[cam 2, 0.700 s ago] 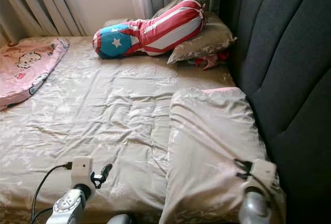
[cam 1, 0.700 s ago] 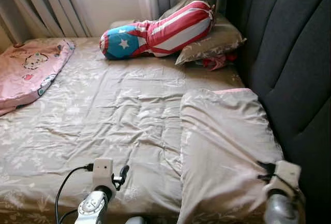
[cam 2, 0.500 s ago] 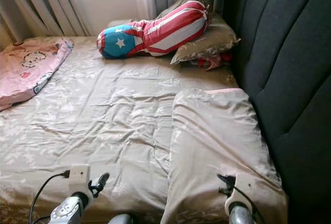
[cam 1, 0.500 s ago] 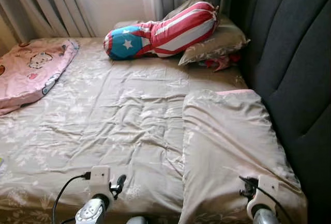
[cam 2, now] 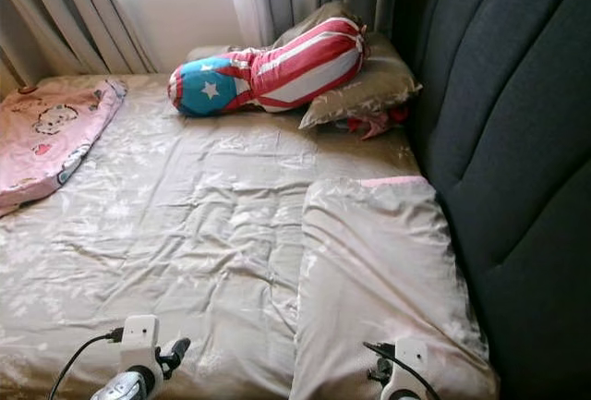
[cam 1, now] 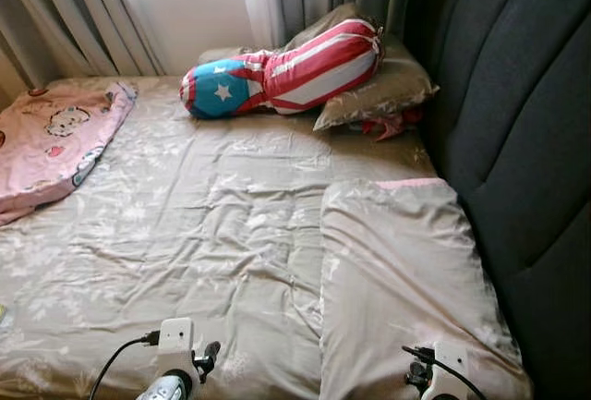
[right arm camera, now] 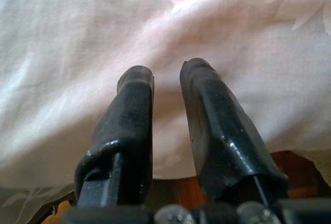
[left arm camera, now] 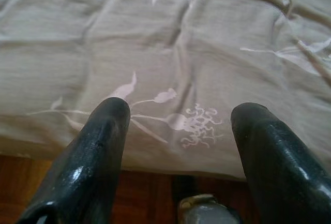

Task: Clean up the room

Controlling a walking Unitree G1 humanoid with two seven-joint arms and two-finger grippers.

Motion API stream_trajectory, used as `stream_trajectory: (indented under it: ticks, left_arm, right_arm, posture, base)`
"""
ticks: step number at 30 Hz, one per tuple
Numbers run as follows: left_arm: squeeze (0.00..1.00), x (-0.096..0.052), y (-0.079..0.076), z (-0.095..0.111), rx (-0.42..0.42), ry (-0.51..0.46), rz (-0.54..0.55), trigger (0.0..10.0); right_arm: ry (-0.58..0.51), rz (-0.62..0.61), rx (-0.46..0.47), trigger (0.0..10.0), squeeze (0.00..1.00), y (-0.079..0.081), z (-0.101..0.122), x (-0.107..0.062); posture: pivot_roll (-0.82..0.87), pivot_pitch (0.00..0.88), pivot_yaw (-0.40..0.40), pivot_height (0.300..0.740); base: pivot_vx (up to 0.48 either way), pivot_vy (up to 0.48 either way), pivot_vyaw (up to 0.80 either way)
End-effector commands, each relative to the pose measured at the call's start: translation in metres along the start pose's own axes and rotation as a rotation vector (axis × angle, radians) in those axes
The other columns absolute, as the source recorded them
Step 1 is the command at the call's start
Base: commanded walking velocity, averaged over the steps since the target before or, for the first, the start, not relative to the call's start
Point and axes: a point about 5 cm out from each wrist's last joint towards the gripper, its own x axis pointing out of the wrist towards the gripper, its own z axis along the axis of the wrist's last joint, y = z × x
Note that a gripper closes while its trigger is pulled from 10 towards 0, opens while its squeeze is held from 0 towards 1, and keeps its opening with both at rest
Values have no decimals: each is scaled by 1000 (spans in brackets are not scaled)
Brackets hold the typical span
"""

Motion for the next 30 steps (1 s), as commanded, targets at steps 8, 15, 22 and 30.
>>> stream_trajectory:
  ticks: [8,15,22,30]
  left_arm:
    - [0,-7,7,-27,31,154,19,10000]
    - [0,-7,4,-29,60,173,13,10000]
    - [0,-9,5,-33,76,189,18,10000]
    - [0,-11,9,-37,59,201,39,10000]
  right_arm:
    - [93,2,-2,10000,0,3,-23,-6]
    - [60,-38,26,10000,1000,-5,-22,-7]
    - [64,-38,7,10000,1000,-6,-23,-8]
    - [84,-25,-7,10000,1000,-2,-28,-8]
  posture:
    - [-60,0,26,740]
    - [-67,0,33,740]
    - [-66,0,37,740]
    - [-70,0,37,740]
  base:
    - [0,0,0]
    - [0,0,0]
    - [0,0,0]
    - [0,0,0]
